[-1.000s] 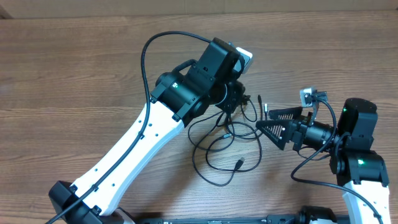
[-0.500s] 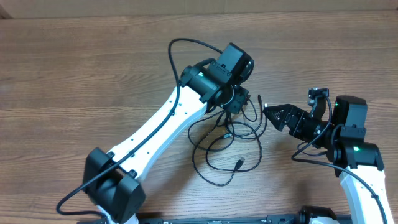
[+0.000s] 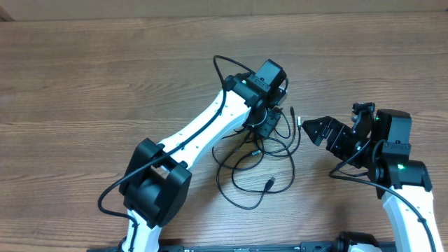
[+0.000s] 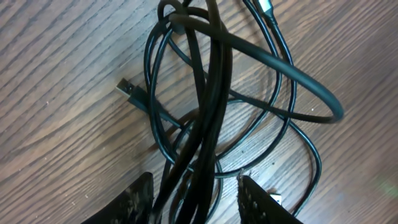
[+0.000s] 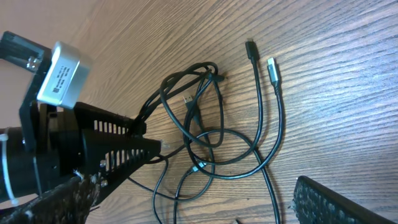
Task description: Untangle cables
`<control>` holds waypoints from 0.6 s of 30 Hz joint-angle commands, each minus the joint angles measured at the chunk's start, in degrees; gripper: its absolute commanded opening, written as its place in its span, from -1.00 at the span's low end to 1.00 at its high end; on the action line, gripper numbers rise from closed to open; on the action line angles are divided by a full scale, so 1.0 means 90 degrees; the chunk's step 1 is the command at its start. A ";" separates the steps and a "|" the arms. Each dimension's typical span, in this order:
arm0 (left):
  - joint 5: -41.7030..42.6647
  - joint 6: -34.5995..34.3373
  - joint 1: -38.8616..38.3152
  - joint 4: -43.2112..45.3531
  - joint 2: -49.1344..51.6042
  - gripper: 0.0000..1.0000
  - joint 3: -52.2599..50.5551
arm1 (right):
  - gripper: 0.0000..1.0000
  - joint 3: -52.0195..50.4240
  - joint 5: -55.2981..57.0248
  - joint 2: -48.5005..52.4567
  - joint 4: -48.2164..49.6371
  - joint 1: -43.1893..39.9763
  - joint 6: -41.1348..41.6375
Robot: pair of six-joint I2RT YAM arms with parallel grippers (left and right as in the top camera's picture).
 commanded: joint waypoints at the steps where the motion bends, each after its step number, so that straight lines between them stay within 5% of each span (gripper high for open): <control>1: 0.0027 0.0126 -0.0032 0.0036 0.0051 -0.19 0.0083 | 1.00 0.0027 0.0068 -0.0002 0.0019 -0.0010 0.0027; 3: 0.0024 0.0143 -0.0032 0.0039 0.0051 -0.51 0.0083 | 0.99 0.0027 0.0068 -0.0002 0.0019 -0.0010 0.0024; 4: 0.0019 0.0146 -0.0032 0.0041 0.0051 -0.85 0.0083 | 0.94 0.0027 0.0068 -0.0002 0.0019 -0.0010 0.0024; 5: 0.0024 0.0143 -0.0032 0.0044 0.0051 -0.91 0.0083 | 0.89 0.0027 0.0066 -0.0002 0.0019 -0.0010 0.0024; 14: 0.0015 0.0148 -0.0032 0.0005 -0.0347 -0.92 0.0085 | 0.41 0.0027 0.0036 -0.0002 0.0022 -0.0010 -0.0019; 18: -0.0019 0.1020 -0.0143 -0.0024 -0.1139 -0.92 0.0085 | 0.39 0.0027 -0.0636 -0.0002 0.0104 -0.0010 -0.0372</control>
